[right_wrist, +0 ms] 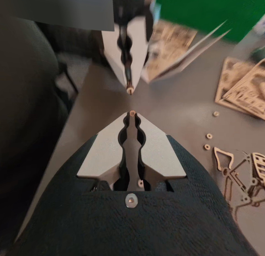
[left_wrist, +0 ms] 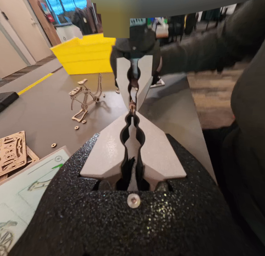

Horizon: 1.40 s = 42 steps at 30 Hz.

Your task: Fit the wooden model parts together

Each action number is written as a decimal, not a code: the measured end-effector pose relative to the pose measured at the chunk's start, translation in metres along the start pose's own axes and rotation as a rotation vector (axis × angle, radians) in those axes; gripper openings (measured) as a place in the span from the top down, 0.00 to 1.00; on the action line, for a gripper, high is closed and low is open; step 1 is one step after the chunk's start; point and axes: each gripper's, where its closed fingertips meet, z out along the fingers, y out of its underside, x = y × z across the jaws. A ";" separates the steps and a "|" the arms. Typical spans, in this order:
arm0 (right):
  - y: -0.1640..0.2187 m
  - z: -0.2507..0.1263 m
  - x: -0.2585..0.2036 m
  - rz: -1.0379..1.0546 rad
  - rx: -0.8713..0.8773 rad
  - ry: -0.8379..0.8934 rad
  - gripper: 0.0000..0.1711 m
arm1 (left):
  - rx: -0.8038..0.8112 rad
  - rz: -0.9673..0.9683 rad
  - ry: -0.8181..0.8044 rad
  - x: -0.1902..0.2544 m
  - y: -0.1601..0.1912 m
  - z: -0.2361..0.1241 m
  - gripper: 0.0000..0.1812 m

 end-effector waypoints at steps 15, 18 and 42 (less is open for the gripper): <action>-0.065 -0.027 -0.003 0.033 0.582 0.035 0.97 | 0.217 -0.114 0.055 -0.001 -0.031 -0.009 1.00; -0.067 -0.029 -0.004 0.032 0.601 0.027 0.97 | 0.224 -0.123 0.068 0.000 -0.031 -0.009 1.00; -0.054 -0.025 -0.011 -0.003 0.539 -0.014 0.97 | 0.192 -0.115 0.130 0.009 -0.024 -0.003 1.00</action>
